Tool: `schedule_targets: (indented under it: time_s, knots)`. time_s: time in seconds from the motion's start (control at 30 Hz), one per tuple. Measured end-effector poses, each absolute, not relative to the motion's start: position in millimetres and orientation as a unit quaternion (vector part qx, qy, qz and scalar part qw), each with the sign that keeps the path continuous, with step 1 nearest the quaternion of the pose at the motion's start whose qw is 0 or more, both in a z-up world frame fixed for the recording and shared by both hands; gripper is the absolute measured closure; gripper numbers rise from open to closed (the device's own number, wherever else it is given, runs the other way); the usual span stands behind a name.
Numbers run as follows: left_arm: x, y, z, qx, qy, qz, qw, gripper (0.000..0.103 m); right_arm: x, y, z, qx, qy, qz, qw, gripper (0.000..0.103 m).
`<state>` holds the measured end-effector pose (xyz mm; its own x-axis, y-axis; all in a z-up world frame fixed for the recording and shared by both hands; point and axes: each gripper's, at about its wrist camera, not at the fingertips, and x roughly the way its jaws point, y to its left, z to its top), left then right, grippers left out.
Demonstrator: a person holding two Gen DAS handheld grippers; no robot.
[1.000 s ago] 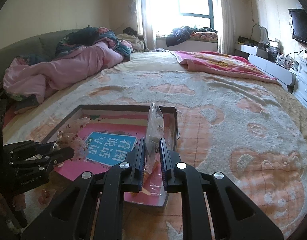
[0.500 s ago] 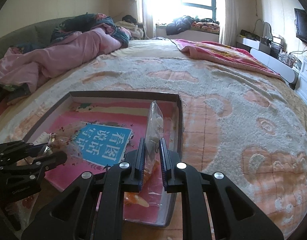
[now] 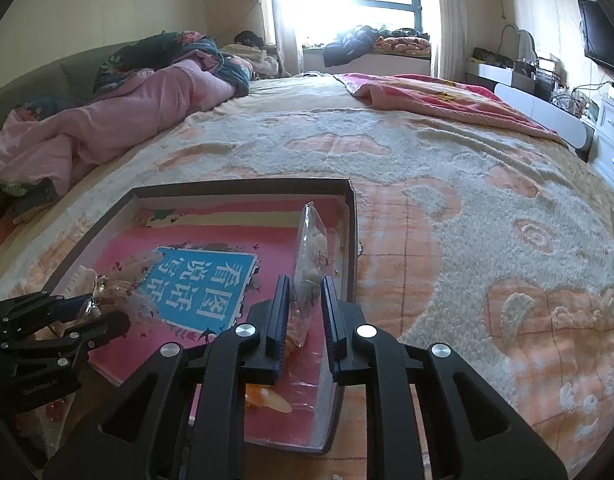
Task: Organize jewelry
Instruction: 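Lower the scrunchie into the box and open the left tool while the right tool releases the bag there, then withdraw both open tools from the box toward the remaining accessories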
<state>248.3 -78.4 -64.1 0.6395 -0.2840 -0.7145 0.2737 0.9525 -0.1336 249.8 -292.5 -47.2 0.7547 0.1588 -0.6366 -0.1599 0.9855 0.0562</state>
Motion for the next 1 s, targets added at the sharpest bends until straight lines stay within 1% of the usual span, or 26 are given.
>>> schedule_targets:
  time_s: [0.07,0.13,0.2,0.27,0.4,0.5,0.53,0.6,0.63,0.7,0.8,0.87,1.0]
  knots:
    - [248,-78,-64,-0.007,0.396,-0.154,0.905,0.065,247,-295,-46,0.005,0.336,0.086,0.938,0.081]
    - [248,-76,-64,-0.008,0.396,-0.153,0.906,0.062,245,-296,-44,0.008,0.333,0.087,0.939,0.072]
    - [248,-75,-64,-0.009,0.394,-0.151,0.906,0.058,243,-297,-43,0.010,0.329,0.087,0.940,0.070]
    - [247,-75,-63,-0.010,0.393,-0.150,0.907,0.056,239,-299,-40,0.015,0.326,0.089,0.941,0.063]
    - [244,-72,-59,-0.010,0.389,-0.149,0.909,0.049,230,-299,-35,0.015,0.317,0.090,0.944,0.056]
    - [240,-72,-56,-0.011,0.385,-0.149,0.911,0.044,223,-299,-32,0.014,0.310,0.090,0.946,0.049]
    - [239,-71,-54,-0.012,0.383,-0.149,0.912,0.043,220,-299,-30,0.014,0.307,0.089,0.948,0.044]
    - [237,-69,-51,-0.013,0.379,-0.148,0.914,0.036,215,-299,-27,0.015,0.301,0.087,0.949,0.040]
    - [235,-68,-50,-0.014,0.377,-0.147,0.915,0.035,212,-299,-26,0.015,0.299,0.088,0.950,0.039]
    - [232,-65,-46,-0.017,0.372,-0.145,0.917,0.028,209,-300,-24,0.015,0.295,0.088,0.951,0.037]
    - [227,-61,-41,-0.022,0.365,-0.144,0.920,0.025,203,-300,-20,0.014,0.289,0.087,0.953,0.035]
    - [225,-59,-37,-0.026,0.362,-0.145,0.920,0.020,197,-300,-17,0.014,0.284,0.087,0.955,0.033]
    - [217,-54,-28,-0.029,0.348,-0.144,0.926,0.020,189,-299,-13,0.012,0.277,0.090,0.957,0.033]
